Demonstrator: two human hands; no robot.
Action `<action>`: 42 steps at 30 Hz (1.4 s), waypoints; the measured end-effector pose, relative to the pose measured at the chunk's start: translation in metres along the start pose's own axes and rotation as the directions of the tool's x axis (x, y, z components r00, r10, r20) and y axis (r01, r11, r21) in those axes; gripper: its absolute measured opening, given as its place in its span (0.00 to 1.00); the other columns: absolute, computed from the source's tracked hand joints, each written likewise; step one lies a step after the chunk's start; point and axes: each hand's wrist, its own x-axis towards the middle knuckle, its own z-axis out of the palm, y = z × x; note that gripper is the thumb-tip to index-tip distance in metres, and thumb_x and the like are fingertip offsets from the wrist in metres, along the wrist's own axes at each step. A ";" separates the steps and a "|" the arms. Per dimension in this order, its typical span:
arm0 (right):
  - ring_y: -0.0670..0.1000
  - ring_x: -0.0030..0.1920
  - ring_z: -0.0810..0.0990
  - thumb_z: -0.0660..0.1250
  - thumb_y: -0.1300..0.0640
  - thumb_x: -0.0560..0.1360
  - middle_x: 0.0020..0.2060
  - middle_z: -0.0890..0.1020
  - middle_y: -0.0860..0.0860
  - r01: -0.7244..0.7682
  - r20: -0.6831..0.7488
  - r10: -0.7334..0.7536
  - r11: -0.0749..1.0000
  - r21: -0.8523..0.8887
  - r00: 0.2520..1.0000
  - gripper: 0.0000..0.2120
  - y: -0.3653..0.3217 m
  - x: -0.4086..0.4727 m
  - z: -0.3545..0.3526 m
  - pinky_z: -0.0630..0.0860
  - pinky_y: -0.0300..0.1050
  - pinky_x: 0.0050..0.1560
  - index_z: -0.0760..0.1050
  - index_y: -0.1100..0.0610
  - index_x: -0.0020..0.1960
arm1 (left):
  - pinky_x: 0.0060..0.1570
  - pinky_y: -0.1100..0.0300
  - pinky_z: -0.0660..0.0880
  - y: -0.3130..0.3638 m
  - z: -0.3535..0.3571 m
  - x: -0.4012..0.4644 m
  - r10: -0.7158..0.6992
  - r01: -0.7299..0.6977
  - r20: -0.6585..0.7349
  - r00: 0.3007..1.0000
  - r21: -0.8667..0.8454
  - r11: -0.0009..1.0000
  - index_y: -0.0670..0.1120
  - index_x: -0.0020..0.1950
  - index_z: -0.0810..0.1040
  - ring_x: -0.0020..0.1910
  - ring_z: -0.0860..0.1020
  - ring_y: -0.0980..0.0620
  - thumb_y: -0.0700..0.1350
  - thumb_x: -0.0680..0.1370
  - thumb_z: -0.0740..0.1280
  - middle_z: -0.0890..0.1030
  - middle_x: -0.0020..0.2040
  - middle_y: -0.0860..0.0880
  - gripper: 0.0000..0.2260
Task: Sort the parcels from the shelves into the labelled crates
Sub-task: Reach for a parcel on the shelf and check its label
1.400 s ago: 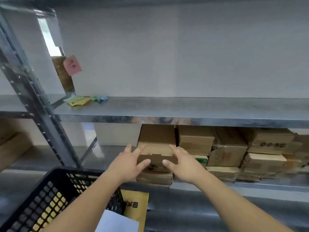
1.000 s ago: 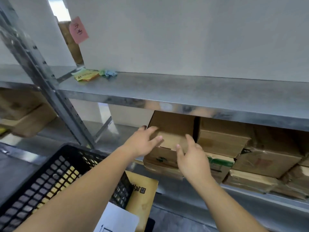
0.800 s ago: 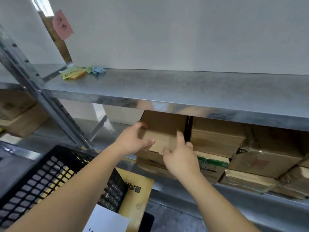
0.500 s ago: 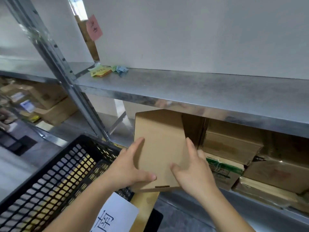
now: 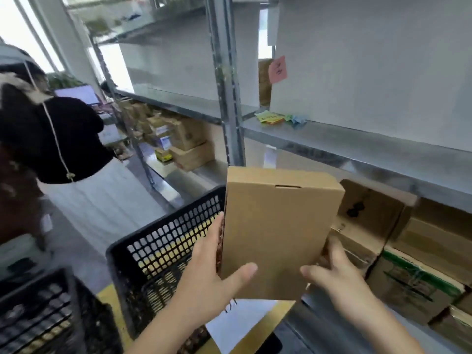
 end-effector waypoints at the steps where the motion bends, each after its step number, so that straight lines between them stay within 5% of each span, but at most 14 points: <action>1: 0.53 0.56 0.81 0.72 0.52 0.73 0.60 0.81 0.50 -0.015 0.009 0.013 0.988 0.155 1.000 0.20 -0.006 -0.004 0.009 0.77 0.58 0.59 0.70 0.41 0.61 | 0.68 0.47 0.72 0.001 -0.016 -0.012 -0.009 0.007 -0.017 1.000 -0.117 0.993 0.69 0.78 0.54 0.69 0.71 0.57 0.77 0.63 0.70 0.67 0.74 0.59 0.47; 4: 0.58 0.52 0.81 0.59 0.44 0.80 0.56 0.84 0.58 -0.022 0.036 0.009 0.922 0.388 0.999 0.16 -0.025 -0.020 0.037 0.70 0.55 0.49 0.81 0.48 0.60 | 0.64 0.48 0.75 -0.051 -0.061 -0.045 -0.115 0.024 -0.159 0.980 -0.486 0.874 0.52 0.59 0.79 0.58 0.79 0.50 0.78 0.59 0.72 0.80 0.65 0.44 0.39; 6: 0.56 0.52 0.82 0.48 0.37 0.83 0.56 0.84 0.61 -0.179 0.260 0.042 0.827 0.533 0.965 0.31 -0.033 -0.027 0.058 0.68 0.52 0.48 0.85 0.54 0.54 | 0.61 0.51 0.77 -0.059 -0.084 -0.076 -0.136 0.010 -0.207 0.969 -0.515 0.857 0.54 0.54 0.82 0.58 0.81 0.47 0.74 0.69 0.69 0.84 0.59 0.45 0.27; 8: 0.57 0.58 0.80 0.42 0.29 0.81 0.63 0.78 0.67 -0.288 0.476 -0.079 0.706 0.647 0.876 0.41 -0.038 -0.036 0.083 0.66 0.57 0.58 0.81 0.59 0.61 | 0.61 0.59 0.76 -0.044 -0.112 -0.111 -0.229 0.100 -0.180 0.957 -0.536 0.838 0.62 0.60 0.77 0.61 0.81 0.53 0.76 0.72 0.58 0.84 0.59 0.54 0.26; 10: 0.60 0.59 0.79 0.50 0.21 0.74 0.65 0.78 0.66 -0.156 0.492 -0.164 0.823 0.546 0.855 0.42 -0.047 -0.048 0.114 0.64 0.62 0.64 0.82 0.54 0.61 | 0.50 0.69 0.74 -0.048 -0.137 -0.144 -0.232 0.099 -0.189 0.954 -0.532 0.841 0.61 0.58 0.74 0.52 0.80 0.63 0.79 0.71 0.50 0.82 0.51 0.61 0.30; 13: 0.53 0.53 0.83 0.67 0.23 0.64 0.55 0.84 0.54 0.060 0.427 -0.164 0.967 0.247 0.889 0.39 -0.070 -0.075 0.176 0.75 0.47 0.55 0.80 0.52 0.61 | 0.33 0.58 0.68 -0.079 -0.185 -0.196 -0.099 -0.041 -0.332 0.938 -0.391 0.920 0.44 0.43 0.70 0.30 0.73 0.54 0.83 0.47 0.68 0.73 0.32 0.52 0.46; 15: 0.47 0.59 0.83 0.76 0.38 0.63 0.56 0.85 0.43 0.098 0.512 -0.173 0.981 0.170 0.842 0.25 -0.084 -0.100 0.219 0.73 0.44 0.55 0.81 0.42 0.58 | 0.42 0.64 0.73 -0.080 -0.204 -0.231 -0.074 -0.013 -0.294 0.953 -0.284 0.959 0.49 0.54 0.68 0.42 0.81 0.59 0.75 0.53 0.75 0.83 0.43 0.55 0.43; 17: 0.32 0.60 0.77 0.80 0.42 0.61 0.61 0.78 0.27 0.371 0.548 -0.297 0.928 -0.026 0.782 0.29 -0.091 -0.116 0.256 0.71 0.37 0.57 0.79 0.33 0.61 | 0.58 0.64 0.74 -0.073 -0.215 -0.248 -0.260 0.186 -0.271 0.927 -0.269 0.945 0.64 0.66 0.61 0.62 0.77 0.64 0.69 0.65 0.76 0.80 0.58 0.68 0.36; 20: 0.19 0.61 0.64 0.84 0.50 0.64 0.62 0.59 0.12 0.594 0.638 -0.374 0.787 -0.165 0.673 0.41 -0.103 -0.129 0.306 0.65 0.23 0.56 0.68 0.28 0.69 | 0.62 0.54 0.76 -0.086 -0.242 -0.286 -0.289 0.229 -0.379 0.879 -0.196 0.953 0.74 0.70 0.56 0.61 0.78 0.60 0.60 0.64 0.82 0.77 0.63 0.66 0.44; 25: 0.30 0.77 0.43 0.83 0.35 0.54 0.76 0.37 0.25 0.734 0.839 -0.327 0.668 -0.119 0.435 0.61 -0.110 -0.118 0.384 0.55 0.35 0.75 0.51 0.27 0.77 | 0.54 0.63 0.73 -0.120 -0.288 -0.325 -0.333 0.352 -0.480 0.811 -0.054 0.934 0.75 0.68 0.61 0.61 0.71 0.68 0.57 0.62 0.83 0.68 0.64 0.74 0.43; 29: 0.49 0.81 0.51 0.84 0.34 0.51 0.78 0.39 0.30 0.777 0.875 -0.276 0.608 -0.161 0.398 0.65 -0.112 -0.098 0.450 0.63 0.61 0.76 0.46 0.24 0.76 | 0.60 0.60 0.73 -0.146 -0.321 -0.331 -0.391 0.452 -0.520 0.759 -0.011 0.892 0.71 0.72 0.61 0.63 0.72 0.63 0.56 0.62 0.83 0.67 0.65 0.73 0.45; 34: 0.50 0.82 0.41 0.86 0.44 0.57 0.81 0.38 0.41 0.753 0.915 -0.192 0.639 -0.158 0.355 0.69 -0.110 -0.080 0.529 0.53 0.58 0.79 0.31 0.18 0.69 | 0.66 0.54 0.71 -0.193 -0.354 -0.321 -0.475 0.603 -0.581 0.661 0.034 0.797 0.62 0.78 0.57 0.66 0.68 0.57 0.57 0.63 0.83 0.64 0.73 0.61 0.51; 38: 0.53 0.81 0.51 0.84 0.41 0.59 0.81 0.39 0.41 0.777 0.955 -0.085 0.605 -0.177 0.284 0.63 -0.093 -0.057 0.592 0.59 0.51 0.76 0.43 0.32 0.80 | 0.66 0.57 0.68 -0.239 -0.379 -0.315 -0.580 0.707 -0.571 0.582 0.003 0.707 0.58 0.79 0.59 0.65 0.68 0.57 0.55 0.61 0.84 0.65 0.74 0.58 0.52; 42: 0.53 0.80 0.55 0.84 0.40 0.59 0.80 0.39 0.42 0.778 0.961 -0.021 0.592 -0.210 0.276 0.60 -0.067 -0.041 0.639 0.58 0.50 0.79 0.52 0.41 0.82 | 0.70 0.49 0.71 -0.289 -0.387 -0.317 -0.671 0.790 -0.528 0.521 0.001 0.613 0.59 0.79 0.59 0.69 0.69 0.54 0.59 0.59 0.84 0.67 0.75 0.58 0.53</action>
